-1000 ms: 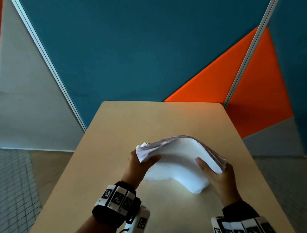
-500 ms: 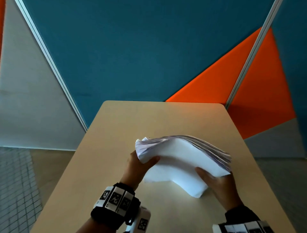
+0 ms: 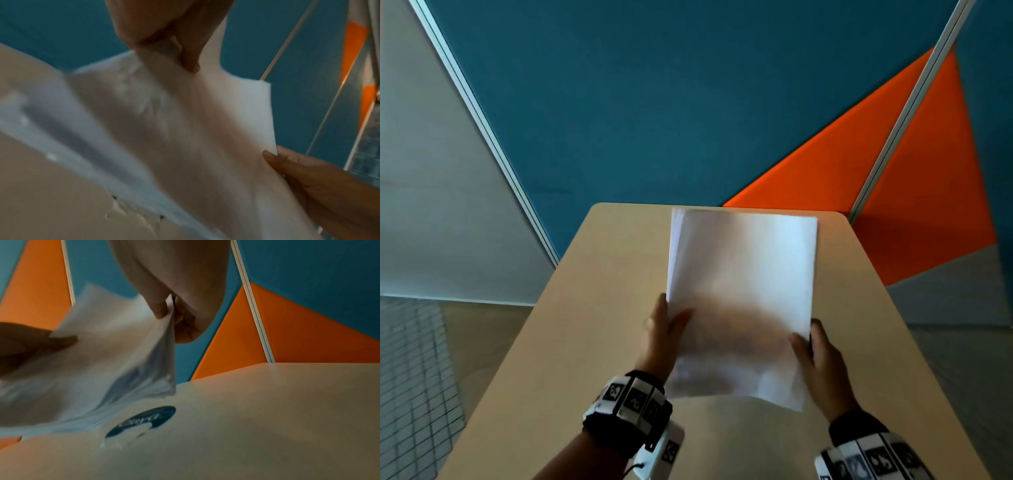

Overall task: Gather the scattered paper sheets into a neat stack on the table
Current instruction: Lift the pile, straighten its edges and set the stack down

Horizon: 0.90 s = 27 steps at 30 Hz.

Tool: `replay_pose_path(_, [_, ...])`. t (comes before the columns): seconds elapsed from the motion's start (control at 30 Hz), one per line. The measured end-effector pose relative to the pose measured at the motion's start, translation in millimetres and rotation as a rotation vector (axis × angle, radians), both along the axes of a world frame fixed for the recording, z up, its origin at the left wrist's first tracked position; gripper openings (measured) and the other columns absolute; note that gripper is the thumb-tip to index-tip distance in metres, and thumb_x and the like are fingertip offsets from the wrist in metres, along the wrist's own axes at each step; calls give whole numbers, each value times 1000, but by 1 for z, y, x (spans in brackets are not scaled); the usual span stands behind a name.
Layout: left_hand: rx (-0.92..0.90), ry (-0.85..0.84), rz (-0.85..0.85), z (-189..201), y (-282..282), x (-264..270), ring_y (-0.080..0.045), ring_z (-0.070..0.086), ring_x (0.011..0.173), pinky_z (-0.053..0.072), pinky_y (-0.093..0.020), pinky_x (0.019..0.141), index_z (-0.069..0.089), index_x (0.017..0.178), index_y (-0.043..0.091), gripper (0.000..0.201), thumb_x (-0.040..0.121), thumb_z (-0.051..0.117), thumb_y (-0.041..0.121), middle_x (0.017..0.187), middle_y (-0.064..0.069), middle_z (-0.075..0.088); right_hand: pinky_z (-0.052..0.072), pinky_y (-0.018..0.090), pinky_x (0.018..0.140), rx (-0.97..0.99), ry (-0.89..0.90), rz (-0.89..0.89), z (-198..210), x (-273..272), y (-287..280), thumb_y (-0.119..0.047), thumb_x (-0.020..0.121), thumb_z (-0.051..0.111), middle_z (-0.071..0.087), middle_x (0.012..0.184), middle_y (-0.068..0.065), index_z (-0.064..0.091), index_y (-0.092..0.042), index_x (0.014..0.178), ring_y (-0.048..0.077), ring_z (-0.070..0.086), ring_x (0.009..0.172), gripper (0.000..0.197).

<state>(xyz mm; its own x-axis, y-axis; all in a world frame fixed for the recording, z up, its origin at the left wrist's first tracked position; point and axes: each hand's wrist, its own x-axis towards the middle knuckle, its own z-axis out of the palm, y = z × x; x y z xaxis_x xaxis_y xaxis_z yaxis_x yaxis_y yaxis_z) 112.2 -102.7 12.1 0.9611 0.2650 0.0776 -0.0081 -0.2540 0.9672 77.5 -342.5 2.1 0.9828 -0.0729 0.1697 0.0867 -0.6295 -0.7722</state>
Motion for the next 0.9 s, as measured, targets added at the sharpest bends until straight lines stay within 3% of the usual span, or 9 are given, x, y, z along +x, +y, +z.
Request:
replay_pose_path(0.17, [60, 289, 12, -7, 6, 24, -12, 37, 101, 37, -30, 85, 40, 128, -10, 49, 87, 57, 9, 118, -15, 48, 40, 26, 72, -43, 298, 32, -12, 37, 12, -22, 94, 47, 66, 109, 15, 45, -7, 121, 30, 63, 98, 31])
replay_pose_path(0.33, [199, 506, -15, -39, 14, 30, -34, 55, 106, 42, -36, 83, 48, 89, 4, 16, 86, 60, 14, 119, -31, 56, 40, 30, 82, -76, 516, -9, -47, 55, 24, -22, 94, 45, 60, 123, 19, 44, -8, 126, 32, 58, 109, 35])
replay_pose_path(0.4, [222, 546, -1, -53, 16, 31, -37, 55, 108, 43, -38, 84, 39, 71, 11, 25, 86, 59, 13, 118, -32, 57, 43, 35, 88, -126, 554, -50, -57, 56, 26, -23, 94, 43, 58, 126, 21, 43, -6, 127, 35, 56, 111, 37])
replay_pose_path(0.47, [195, 567, 6, -54, 17, 29, -38, 55, 109, 43, -39, 86, 47, 83, 7, 14, 86, 59, 13, 118, -31, 58, 44, 40, 91, -141, 563, -105, -61, 54, 26, -24, 95, 42, 58, 124, 23, 44, -4, 126, 37, 56, 110, 36])
replay_pose_path(0.53, [162, 581, 7, -58, 19, 29, -38, 56, 108, 45, -38, 86, 48, 106, -1, 29, 85, 60, 15, 115, -28, 61, 44, 41, 90, -105, 557, -148, -60, 52, 25, -24, 96, 40, 60, 122, 23, 45, -4, 125, 37, 56, 109, 35])
replay_pose_path(0.63, [131, 557, 9, -54, 27, 19, -35, 60, 101, 42, -32, 80, 45, 109, 7, 37, 82, 66, 19, 88, -12, 63, 43, 35, 85, 33, 552, -175, -56, 42, 20, -25, 95, 41, 61, 122, 20, 47, -7, 125, 35, 56, 108, 35])
replay_pose_path(0.77, [199, 607, -207, -44, 44, -15, -21, 55, 91, 43, -27, 81, 27, 136, 4, 98, 62, 80, 37, 99, -3, 55, 43, 30, 85, 6, 582, -78, -55, 19, 9, -30, 91, 50, 61, 124, 16, 41, -9, 133, 31, 57, 112, 48])
replay_pose_path(0.83, [283, 638, -375, -46, 50, -33, -19, 54, 102, 44, -24, 87, 6, 143, 1, 149, 30, 78, 66, 115, -4, 52, 44, 34, 96, -5, 595, -9, -55, 6, 7, -37, 86, 57, 56, 131, 15, 32, -8, 140, 29, 54, 117, 66])
replay_pose_path(0.9, [454, 703, -503, -45, 48, -44, -25, 43, 124, 38, -27, 103, -11, 143, -1, 162, 26, 74, 71, 139, -12, 36, 38, 34, 107, -30, 608, 80, -53, -6, 9, -68, 66, 60, 41, 145, 13, 18, -6, 145, 26, 44, 130, 109])
